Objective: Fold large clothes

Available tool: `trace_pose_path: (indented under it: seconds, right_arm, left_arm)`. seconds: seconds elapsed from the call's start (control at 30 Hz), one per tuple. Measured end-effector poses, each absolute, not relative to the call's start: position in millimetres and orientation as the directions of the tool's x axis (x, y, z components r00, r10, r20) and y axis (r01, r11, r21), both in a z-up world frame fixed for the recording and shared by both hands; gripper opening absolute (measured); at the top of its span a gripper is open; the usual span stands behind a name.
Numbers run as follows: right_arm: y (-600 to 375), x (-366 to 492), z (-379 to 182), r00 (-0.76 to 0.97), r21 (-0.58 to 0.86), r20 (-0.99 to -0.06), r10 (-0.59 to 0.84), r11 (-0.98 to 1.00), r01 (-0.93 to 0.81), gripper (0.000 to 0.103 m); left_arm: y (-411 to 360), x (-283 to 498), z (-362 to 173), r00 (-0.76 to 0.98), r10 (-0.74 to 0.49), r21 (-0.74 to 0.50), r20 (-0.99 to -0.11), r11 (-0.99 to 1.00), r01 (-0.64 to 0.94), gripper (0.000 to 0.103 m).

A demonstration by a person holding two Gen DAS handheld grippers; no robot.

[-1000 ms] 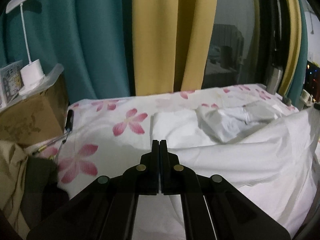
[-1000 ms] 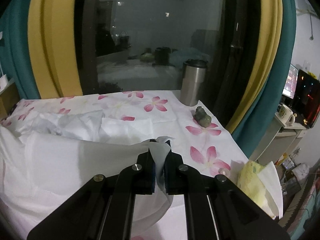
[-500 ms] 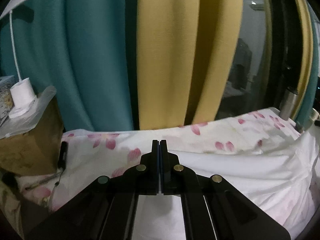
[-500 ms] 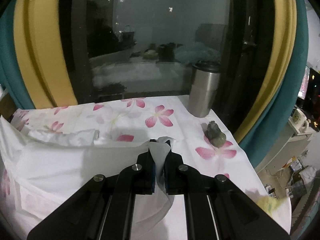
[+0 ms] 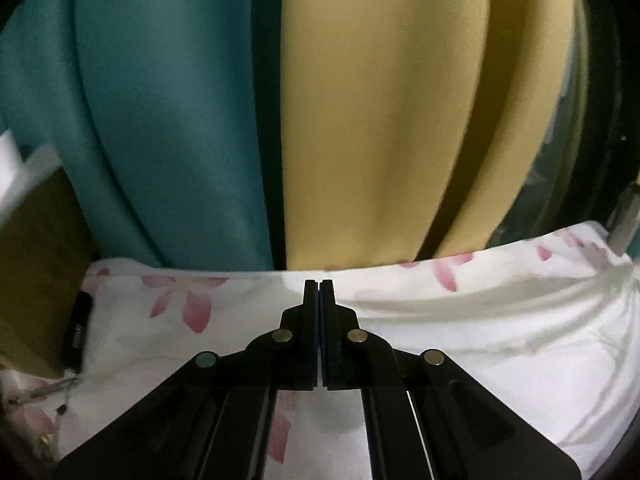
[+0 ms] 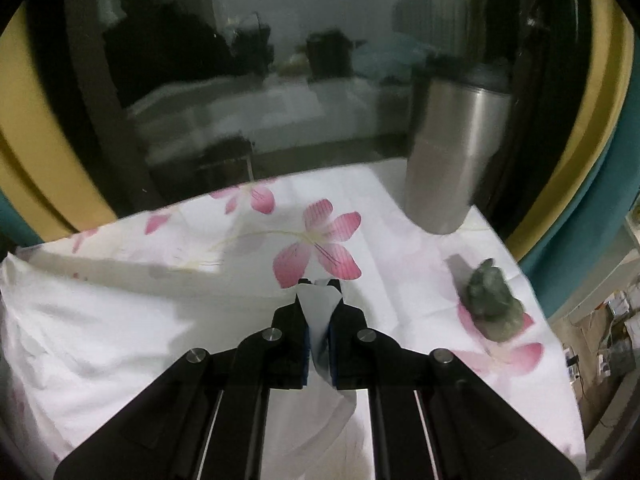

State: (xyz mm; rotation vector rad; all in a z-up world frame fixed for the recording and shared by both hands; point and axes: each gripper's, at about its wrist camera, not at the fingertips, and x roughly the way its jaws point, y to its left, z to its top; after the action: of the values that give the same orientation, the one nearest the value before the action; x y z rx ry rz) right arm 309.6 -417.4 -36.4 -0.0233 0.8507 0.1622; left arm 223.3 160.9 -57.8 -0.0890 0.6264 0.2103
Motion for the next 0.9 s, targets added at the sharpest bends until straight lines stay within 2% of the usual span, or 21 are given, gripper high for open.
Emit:
trace_pose_path:
  seconds: [0.13,0.2,0.23,0.3,0.33,0.37,0.6,0.9]
  right_arm:
    - [-418.6,331.6,-60.2,0.613,0.0,-0.787,0.065,0.994,-0.105,0.012]
    - [-420.6,338.2,-67.9,0.601,-0.014,-0.798,0.047,0.995,-0.096,0.025]
    - [-421.7,340.0,-70.9,0.597,-0.034,-0.802,0.026,0.995,-0.088,0.03]
    - [-421.6,337.3,-71.6,0.605,-0.073,-0.796,-0.013,0.995,-0.074,0.054]
    - [-421.5,332.9,-68.4,0.621,-0.089,-0.784,-0.027,0.994,-0.069,0.059]
    - [-421.4,328.1,-64.8,0.633,-0.099,-0.773,-0.035,0.993,-0.065,0.065]
    - [-418.3,281.1,-36.7,0.681,-0.106,-0.732,-0.022,0.991,-0.082,0.065]
    - [-409.5,213.1,-34.2,0.68,0.009,-0.723,0.121,0.986,-0.167,0.065]
  left_arm:
    - [168.2,239.1,-77.5,0.738,0.199,0.002,-0.645,0.966,-0.258,0.001]
    - [174.1,240.7,-81.8,0.722,0.198,-0.004,-0.663,0.963,-0.268,0.005]
    - [177.3,239.5,-82.4,0.716,0.191,-0.013,-0.672,0.963,-0.268,0.011]
    - [179.9,231.5,-78.3,0.719,0.193,-0.017,-0.667,0.962,-0.273,0.05]
    - [180.5,227.6,-76.0,0.724,0.192,-0.02,-0.662,0.962,-0.273,0.054]
    - [179.7,222.1,-72.1,0.731,0.186,-0.027,-0.657,0.963,-0.269,0.055]
    - [150.1,177.5,-54.8,0.746,0.078,-0.06,-0.662,0.986,-0.155,0.055]
    - [96.7,127.4,-75.0,0.69,-0.067,-0.107,-0.721,0.994,-0.015,0.055]
